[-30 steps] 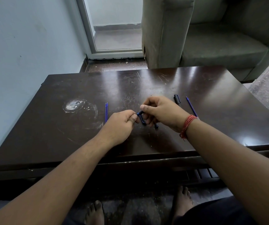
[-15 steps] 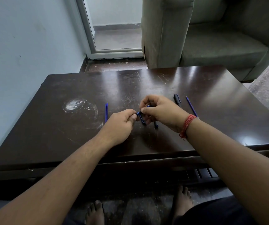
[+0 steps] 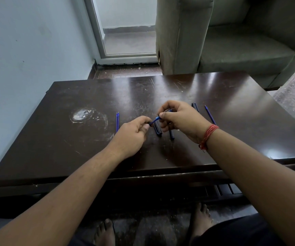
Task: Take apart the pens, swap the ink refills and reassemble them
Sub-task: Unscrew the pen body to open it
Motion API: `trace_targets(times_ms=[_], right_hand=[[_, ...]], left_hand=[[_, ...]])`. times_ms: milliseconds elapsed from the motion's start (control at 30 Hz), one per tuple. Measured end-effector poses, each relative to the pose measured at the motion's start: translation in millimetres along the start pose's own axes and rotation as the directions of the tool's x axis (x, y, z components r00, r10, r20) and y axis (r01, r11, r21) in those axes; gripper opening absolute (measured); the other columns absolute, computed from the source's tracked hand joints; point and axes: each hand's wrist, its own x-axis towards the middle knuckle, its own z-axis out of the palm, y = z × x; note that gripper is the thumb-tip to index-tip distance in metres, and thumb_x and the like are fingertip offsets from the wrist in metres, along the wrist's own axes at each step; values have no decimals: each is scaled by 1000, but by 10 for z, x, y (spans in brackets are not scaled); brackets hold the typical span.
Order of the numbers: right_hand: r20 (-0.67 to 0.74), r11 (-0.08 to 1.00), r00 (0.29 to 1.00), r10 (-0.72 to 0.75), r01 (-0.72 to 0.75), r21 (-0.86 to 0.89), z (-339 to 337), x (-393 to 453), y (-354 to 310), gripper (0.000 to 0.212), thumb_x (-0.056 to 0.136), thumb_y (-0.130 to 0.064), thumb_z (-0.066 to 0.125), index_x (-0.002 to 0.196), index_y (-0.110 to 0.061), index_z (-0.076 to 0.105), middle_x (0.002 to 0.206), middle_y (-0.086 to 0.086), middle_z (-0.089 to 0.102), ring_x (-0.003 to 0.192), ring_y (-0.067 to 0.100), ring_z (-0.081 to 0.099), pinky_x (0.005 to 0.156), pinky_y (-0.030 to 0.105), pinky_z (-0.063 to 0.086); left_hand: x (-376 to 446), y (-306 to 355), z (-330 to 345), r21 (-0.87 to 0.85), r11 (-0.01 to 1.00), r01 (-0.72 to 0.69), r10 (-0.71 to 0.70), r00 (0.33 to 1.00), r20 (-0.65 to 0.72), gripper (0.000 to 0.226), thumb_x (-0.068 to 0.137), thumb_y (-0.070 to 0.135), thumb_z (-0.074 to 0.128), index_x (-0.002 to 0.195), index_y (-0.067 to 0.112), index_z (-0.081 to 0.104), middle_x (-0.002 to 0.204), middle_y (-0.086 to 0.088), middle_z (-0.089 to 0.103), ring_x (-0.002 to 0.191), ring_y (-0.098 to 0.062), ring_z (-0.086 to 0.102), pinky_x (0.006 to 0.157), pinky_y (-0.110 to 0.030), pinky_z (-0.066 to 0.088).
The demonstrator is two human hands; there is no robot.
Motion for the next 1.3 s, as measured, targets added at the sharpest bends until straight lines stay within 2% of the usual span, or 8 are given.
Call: trace_targets(times_ms=[333,400,467,533,833,967,1133,1300], right_hand=[[-257,997,966,3,18,79,-162,37,-13,6,92,-3,60,90,-5,55,82,16,65,67,18,63,62,32,56],[-349,998,936,-41,25,-50,-227,66,34,11,88,-10,64,84,-9,53,80,14,67,68,21,64,64,35,57],[-400,932,905,-144,-11,-361,-287,77,80,14,85,-18,65,78,-14,54,75,5,67,66,20,62,61,33,53],[-387,824,896,-218,-44,-565,-297,61,104,14,84,-20,64,75,-17,53,72,0,63,66,17,57,56,27,44],[-285,657,935,-211,-81,-750,-229,79,170,16,89,-15,57,77,-16,48,76,2,55,73,23,52,51,25,31],[-207,639,953,-222,-18,-769,-41,92,195,13,90,-17,57,80,-14,49,76,4,56,74,25,53,60,29,36],[-113,443,923,-368,68,-894,187,174,217,10,87,-20,54,82,-14,47,80,6,59,78,28,54,63,33,42],[-114,387,930,-350,32,-921,266,255,259,16,88,-22,53,82,-16,39,78,2,47,80,26,50,61,33,41]], left_hand=[[27,-41,5,-84,995,55,-61,995,-75,23,105,19,41,102,30,61,60,-2,51,46,-7,39,48,-15,36],[27,-42,-5,-97,993,71,-79,993,-88,22,105,18,41,105,26,62,62,-3,52,48,-9,42,49,-17,38],[28,-39,-13,-103,992,76,-85,992,-92,23,105,18,40,106,25,62,63,-4,53,50,-12,43,50,-19,39],[28,-37,-12,-104,991,78,-88,992,-94,23,106,18,40,105,26,62,63,-4,53,51,-13,44,50,-19,40],[18,-19,-15,-99,991,90,-101,989,-111,24,106,20,40,104,27,62,62,0,55,50,-11,46,51,-22,42],[32,-13,-14,-104,991,89,-101,987,-123,24,106,19,40,104,26,62,62,-1,55,46,-8,44,48,-18,40],[42,8,6,-114,989,91,-106,986,-130,24,105,19,40,104,26,62,61,0,56,44,-4,43,48,-16,39],[13,21,-6,-106,991,86,-100,986,-133,23,106,18,40,104,25,62,62,-2,56,44,-3,42,47,-14,38]])
